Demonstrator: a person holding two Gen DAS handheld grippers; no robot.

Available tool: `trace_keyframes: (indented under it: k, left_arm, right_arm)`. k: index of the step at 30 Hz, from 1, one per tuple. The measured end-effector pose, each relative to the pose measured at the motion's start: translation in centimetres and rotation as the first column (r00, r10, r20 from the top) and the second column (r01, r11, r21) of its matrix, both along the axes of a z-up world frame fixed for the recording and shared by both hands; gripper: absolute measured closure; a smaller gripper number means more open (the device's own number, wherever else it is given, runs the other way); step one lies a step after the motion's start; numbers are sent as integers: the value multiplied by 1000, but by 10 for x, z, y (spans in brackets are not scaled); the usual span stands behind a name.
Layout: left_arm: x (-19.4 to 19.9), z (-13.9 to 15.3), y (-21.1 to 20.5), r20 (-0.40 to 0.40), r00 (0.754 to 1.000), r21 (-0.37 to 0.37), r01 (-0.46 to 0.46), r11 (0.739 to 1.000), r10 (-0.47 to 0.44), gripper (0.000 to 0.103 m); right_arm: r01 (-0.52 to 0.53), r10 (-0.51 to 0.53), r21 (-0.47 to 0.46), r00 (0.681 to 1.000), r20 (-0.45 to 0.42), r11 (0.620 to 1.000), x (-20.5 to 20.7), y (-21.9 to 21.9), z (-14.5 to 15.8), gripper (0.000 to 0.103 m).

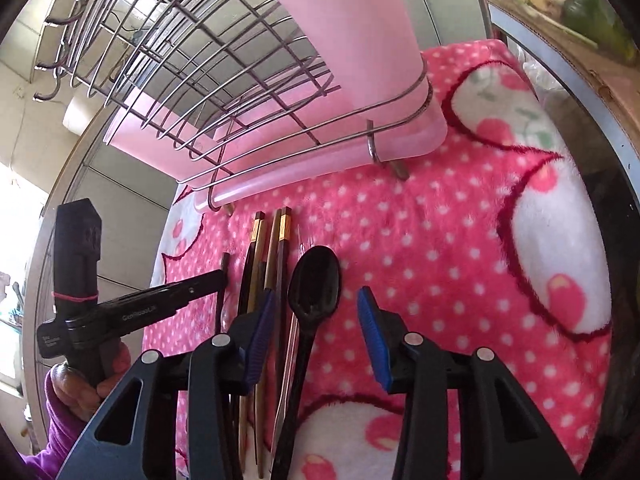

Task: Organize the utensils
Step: 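Grasp the black spoon with the right tool while the left tool grasps a dark chopstick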

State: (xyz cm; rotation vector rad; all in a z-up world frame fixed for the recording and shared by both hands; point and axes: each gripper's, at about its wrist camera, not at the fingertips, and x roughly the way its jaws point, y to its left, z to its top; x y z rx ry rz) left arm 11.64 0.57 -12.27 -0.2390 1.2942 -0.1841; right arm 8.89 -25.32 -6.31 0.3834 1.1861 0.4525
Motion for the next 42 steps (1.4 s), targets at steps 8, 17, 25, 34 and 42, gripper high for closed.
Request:
trace_keyframes:
  k: [8, 17, 25, 34, 42]
  left_arm:
    - [-4, -2, 1, 43, 999, -40, -7, 999, 8, 96]
    - [-15, 13, 15, 99, 995, -107, -10, 994, 21, 97]
    - [-20, 15, 18, 112, 994, -127, -1, 992, 15, 97]
    - [-27, 25, 30, 140, 990, -152, 6, 988, 15, 97]
    - [-40, 46, 38, 187, 982, -156, 12, 988, 18, 97]
  right_arm:
    - [19, -14, 61, 996, -82, 998, 12, -10, -15, 61]
    - [33, -26, 71, 994, -103, 997, 22, 4, -11, 61]
    - [-25, 16, -144, 997, -69, 989, 24, 50, -10, 71]
    - [5, -7, -97, 1000, -21, 995, 12, 28, 2, 100]
    - [45, -43, -53, 998, 35, 998, -3, -8, 21, 100]
